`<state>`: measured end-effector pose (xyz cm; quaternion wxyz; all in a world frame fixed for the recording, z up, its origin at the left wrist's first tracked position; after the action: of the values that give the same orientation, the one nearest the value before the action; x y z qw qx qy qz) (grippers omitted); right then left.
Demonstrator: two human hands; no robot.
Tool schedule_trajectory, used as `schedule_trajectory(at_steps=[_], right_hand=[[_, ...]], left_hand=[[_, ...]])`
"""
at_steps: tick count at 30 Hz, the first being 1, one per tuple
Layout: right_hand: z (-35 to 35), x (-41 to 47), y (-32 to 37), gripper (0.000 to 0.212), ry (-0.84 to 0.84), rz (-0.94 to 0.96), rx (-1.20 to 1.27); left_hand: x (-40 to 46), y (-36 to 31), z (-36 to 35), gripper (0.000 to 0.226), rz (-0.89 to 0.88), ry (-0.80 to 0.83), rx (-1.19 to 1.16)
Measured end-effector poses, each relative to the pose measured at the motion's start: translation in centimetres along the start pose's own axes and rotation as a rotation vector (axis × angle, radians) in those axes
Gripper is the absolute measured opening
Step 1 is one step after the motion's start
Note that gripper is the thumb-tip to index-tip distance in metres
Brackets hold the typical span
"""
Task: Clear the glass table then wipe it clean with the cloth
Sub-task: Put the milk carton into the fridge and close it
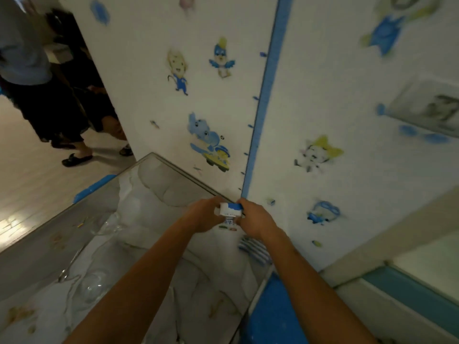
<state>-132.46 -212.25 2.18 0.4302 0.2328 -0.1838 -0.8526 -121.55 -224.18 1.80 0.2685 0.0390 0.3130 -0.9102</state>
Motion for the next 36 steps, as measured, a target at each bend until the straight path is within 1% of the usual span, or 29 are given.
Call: schedule_trajectory(at_steps=[4,7,12,16,20,21,25,28,31,32,34,36], right_hand=[[4.0,-8.4,-1.5,0.044,-0.042,-0.023,0.004],[6.4,-15.1,-3.2,0.049,-0.068,-0.049,0.023],[9.6,-25.6,-6.7,0.04,-0.135,-0.115,0.019],[11.9,-33.4,-9.7,0.044,-0.232,-0.221,0.047],[13.0,-41.1,-13.1,0.049,-0.324,-0.36,0.094],[13.1,-42.5,-13.7,0.05,-0.346,-0.394,0.103],[12.8,-50.0,-15.8,0.05,-0.42,-0.558,0.137],[11.5,-56.9,-17.0,0.049,-0.481,-0.732,0.171],[9.6,-63.1,-17.5,0.045,-0.55,-0.877,0.209],[8.8,-65.1,-17.3,0.045,-0.572,-0.917,0.217],[7.4,-68.6,-16.9,0.044,-0.608,-0.977,0.237],[5.9,-71.5,-16.6,0.042,-0.636,-1.036,0.27]], left_hand=[[-5.0,-7.4,-0.5,0.057,-0.078,0.003,0.036],[-8.7,-12.6,-1.9,0.058,-0.134,0.037,0.048],[-14.1,-21.1,-5.1,0.052,-0.27,0.071,0.169],[-17.8,-28.3,-7.6,0.048,-0.403,0.122,0.195],[-20.7,-34.5,-10.6,0.047,-0.547,0.216,0.195],[-21.0,-35.4,-11.4,0.046,-0.57,0.242,0.186],[-23.1,-39.8,-15.9,0.048,-0.752,0.346,0.227],[-26.1,-43.5,-20.3,0.04,-0.896,0.472,0.248],[-29.9,-46.3,-24.0,0.033,-1.028,0.577,0.215],[-31.2,-46.9,-25.2,0.031,-1.064,0.613,0.206],[-33.5,-47.8,-27.1,0.034,-1.112,0.676,0.195],[-35.6,-48.5,-29.0,0.034,-1.133,0.764,0.194]])
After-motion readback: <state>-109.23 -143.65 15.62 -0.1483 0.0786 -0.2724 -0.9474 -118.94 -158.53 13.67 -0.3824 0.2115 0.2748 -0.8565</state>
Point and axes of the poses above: each hand's wrist, its own x-axis towards the middle knuckle, its own z-axis out of the back of the hand, y = z × x, the point moved 5 cm from there along x, towards the middle knuckle, and after that the axes turned 4 degrees about -z, right-handed, at the moved point
